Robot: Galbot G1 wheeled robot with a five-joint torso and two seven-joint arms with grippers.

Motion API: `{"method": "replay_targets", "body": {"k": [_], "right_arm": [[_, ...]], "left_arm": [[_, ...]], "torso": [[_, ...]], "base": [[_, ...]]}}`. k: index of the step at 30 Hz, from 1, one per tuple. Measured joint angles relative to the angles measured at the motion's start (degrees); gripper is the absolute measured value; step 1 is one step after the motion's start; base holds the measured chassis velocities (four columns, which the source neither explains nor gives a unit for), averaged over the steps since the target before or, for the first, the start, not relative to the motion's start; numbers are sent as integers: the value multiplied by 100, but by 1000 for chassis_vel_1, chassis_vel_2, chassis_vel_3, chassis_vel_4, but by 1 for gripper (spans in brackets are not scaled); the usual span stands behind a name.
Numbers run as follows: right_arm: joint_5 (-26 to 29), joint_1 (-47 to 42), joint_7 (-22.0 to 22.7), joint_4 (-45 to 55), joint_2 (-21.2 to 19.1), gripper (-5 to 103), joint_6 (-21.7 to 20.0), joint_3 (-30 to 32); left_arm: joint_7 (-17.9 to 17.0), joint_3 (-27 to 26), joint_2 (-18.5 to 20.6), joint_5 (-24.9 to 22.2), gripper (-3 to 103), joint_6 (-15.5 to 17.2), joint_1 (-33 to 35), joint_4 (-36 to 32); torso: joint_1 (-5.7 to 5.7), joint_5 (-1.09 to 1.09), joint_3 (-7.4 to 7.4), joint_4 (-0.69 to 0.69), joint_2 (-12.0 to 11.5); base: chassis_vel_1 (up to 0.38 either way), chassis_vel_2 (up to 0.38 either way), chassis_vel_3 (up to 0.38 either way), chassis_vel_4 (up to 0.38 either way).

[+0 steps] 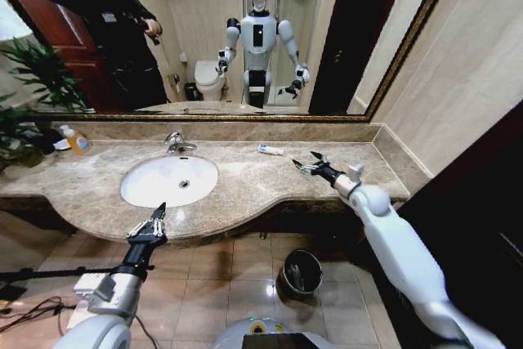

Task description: Pick up the trash from the sink and place it in the trash bin.

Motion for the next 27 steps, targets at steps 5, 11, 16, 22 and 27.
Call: {"method": "replay_targets", "body": {"k": [5, 11, 16, 22, 27], "right_arm": [[-112, 714, -237, -672, 169, 100, 4, -591], [-321, 1787, -533, -1780, 506, 100, 69, -1261], [-518, 2518, -817, -2593, 568, 100, 89, -1645], [-733, 3127, -1009, -3477, 676, 100, 99, -2059], [-857, 3475, -1014, -4111, 920, 100, -8, -2296]], "left_arm": [[-2, 0, 0, 0, 0, 0, 0, 0], [0, 0, 0, 0, 0, 0, 0, 0], [-2, 0, 0, 0, 0, 0, 0, 0], [-1, 0, 0, 0, 0, 0, 0, 0], [-2, 0, 0, 0, 0, 0, 0, 0]], "torso": [[0, 0, 0, 0, 0], [0, 1, 0, 0, 0], [0, 0, 0, 0, 0], [-1, 0, 0, -1, 0], [-1, 0, 0, 0, 0]], "base": [[0, 0, 0, 0], [0, 0, 0, 0], [0, 0, 0, 0], [0, 0, 0, 0], [0, 0, 0, 0]]}}
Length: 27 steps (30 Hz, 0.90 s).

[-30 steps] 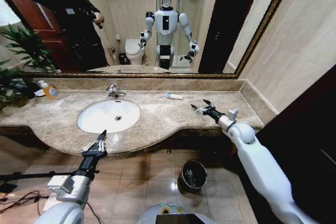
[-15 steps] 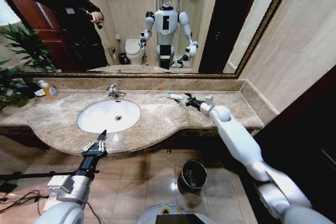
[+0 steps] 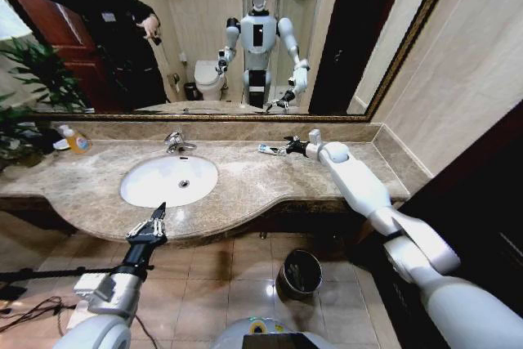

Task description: Pick up the trash from the sink and place it in the trash bin.

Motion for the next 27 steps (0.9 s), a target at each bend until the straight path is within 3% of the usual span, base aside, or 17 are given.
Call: {"method": "replay_targets", "body": {"k": [7, 15, 23, 26, 27], "right_arm": [[-75, 307, 28, -585, 447, 100, -378, -61], [-138, 502, 94, -1333, 883, 100, -352, -44], [-229, 519, 86, -1405, 894, 101, -348, -66], [-305, 537, 118, -1432, 882, 87, -336, -85], [-305, 537, 118, -1432, 882, 87, -336, -85]], "left_arm": [[0, 0, 0, 0, 0, 0, 0, 0], [0, 0, 0, 0, 0, 0, 0, 0], [0, 0, 0, 0, 0, 0, 0, 0], [0, 0, 0, 0, 0, 0, 0, 0], [0, 0, 0, 0, 0, 0, 0, 0]], "torso": [[0, -1, 0, 0, 0], [0, 0, 0, 0, 0], [0, 0, 0, 0, 0], [0, 0, -1, 0, 0], [0, 0, -1, 0, 0]], "base": [[0, 0, 0, 0], [0, 0, 0, 0], [0, 0, 0, 0], [0, 0, 0, 0], [0, 0, 0, 0]]}}
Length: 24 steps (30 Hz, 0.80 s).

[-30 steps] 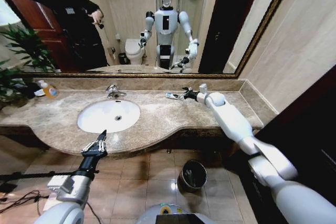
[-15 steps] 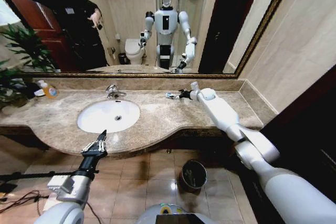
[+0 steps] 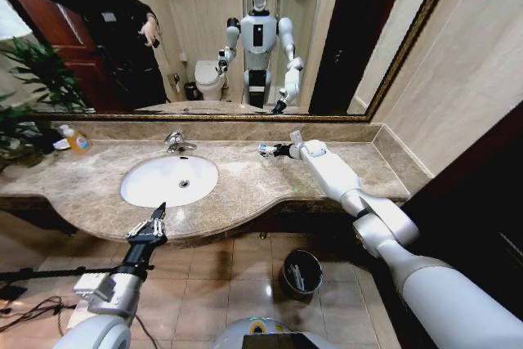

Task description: Pick up the trash from the sink and place it in the trash bin.

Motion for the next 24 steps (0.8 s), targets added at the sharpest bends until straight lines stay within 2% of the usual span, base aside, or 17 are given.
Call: {"method": "replay_targets", "body": {"k": [2, 4, 6, 14, 17, 20, 21, 23, 24], "right_arm": [[-64, 1, 31, -60, 6, 76, 28, -1], [-102, 2, 44, -101, 14, 76, 60, -1], [-189, 20, 62, -219, 39, 64, 156, 2], [-206, 21, 126, -257, 54, 63, 217, 55], [-201, -31, 200, -257, 55, 50, 258, 100], [-197, -84, 232, -242, 55, 45, 272, 134], [-184, -120, 275, -216, 55, 40, 278, 154], [-173, -147, 303, -185, 52, 40, 280, 164], [-164, -178, 330, -144, 44, 31, 287, 174]], "left_arm": [[0, 0, 0, 0, 0, 0, 0, 0], [0, 0, 0, 0, 0, 0, 0, 0], [0, 0, 0, 0, 0, 0, 0, 0], [0, 0, 0, 0, 0, 0, 0, 0], [0, 0, 0, 0, 0, 0, 0, 0], [0, 0, 0, 0, 0, 0, 0, 0], [0, 0, 0, 0, 0, 0, 0, 0], [0, 0, 1, 0, 0, 0, 0, 0], [0, 0, 0, 0, 0, 0, 0, 0]], "torso": [[0, 0, 0, 0, 0], [0, 0, 0, 0, 0], [0, 0, 0, 0, 0], [0, 0, 0, 0, 0], [0, 0, 0, 0, 0], [0, 0, 0, 0, 0], [0, 0, 0, 0, 0], [0, 0, 0, 0, 0], [0, 0, 0, 0, 0]], "base": [[0, 0, 0, 0], [0, 0, 0, 0], [0, 0, 0, 0], [0, 0, 0, 0], [0, 0, 0, 0], [0, 0, 0, 0], [0, 0, 0, 0], [0, 0, 0, 0], [0, 0, 0, 0]]}}
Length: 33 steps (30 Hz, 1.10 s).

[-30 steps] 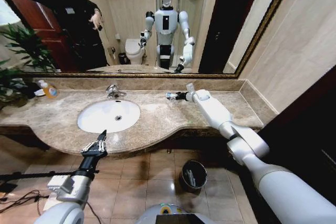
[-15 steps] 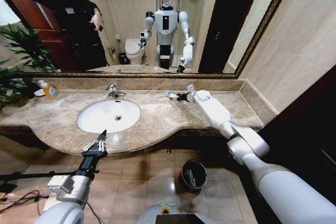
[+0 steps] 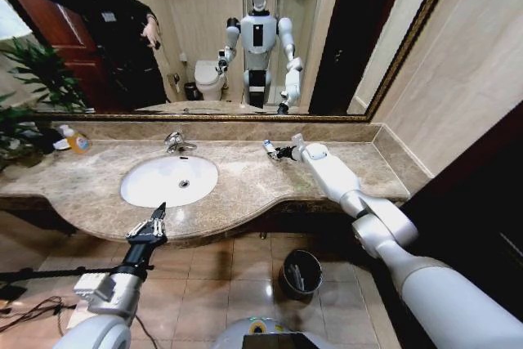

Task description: Pick up the trash from the sink and place it in the trash bin.

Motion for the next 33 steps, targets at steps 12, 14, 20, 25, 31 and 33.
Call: {"method": "replay_targets", "body": {"k": [12, 14, 20, 25, 31, 33], "right_arm": [[1130, -579, 1024, 1803, -622, 25, -129, -33], [1283, -693, 1190, 2136, -747, 25, -155, -38], [1752, -1381, 1650, 3655, -1344, 25, -335, 108], [1886, -2333, 1830, 4852, -1914, 25, -410, 535], [1976, -3260, 1794, 5743, -2517, 25, -421, 1163], [2070, -4011, 1644, 6219, -2969, 25, -420, 1726]], "left_arm": [[0, 0, 0, 0, 0, 0, 0, 0], [0, 0, 0, 0, 0, 0, 0, 0], [0, 0, 0, 0, 0, 0, 0, 0], [0, 0, 1, 0, 0, 0, 0, 0], [3, 0, 0, 0, 0, 0, 0, 0], [0, 0, 0, 0, 0, 0, 0, 0]], "torso": [[0, 0, 0, 0, 0], [0, 1, 0, 0, 0], [0, 1, 0, 1, 0], [0, 2, 0, 0, 0], [-1, 3, 0, 0, 0], [0, 4, 0, 1, 0]], "base": [[0, 0, 0, 0], [0, 0, 0, 0], [0, 0, 0, 0], [0, 0, 0, 0], [0, 0, 0, 0], [0, 0, 0, 0]]}}
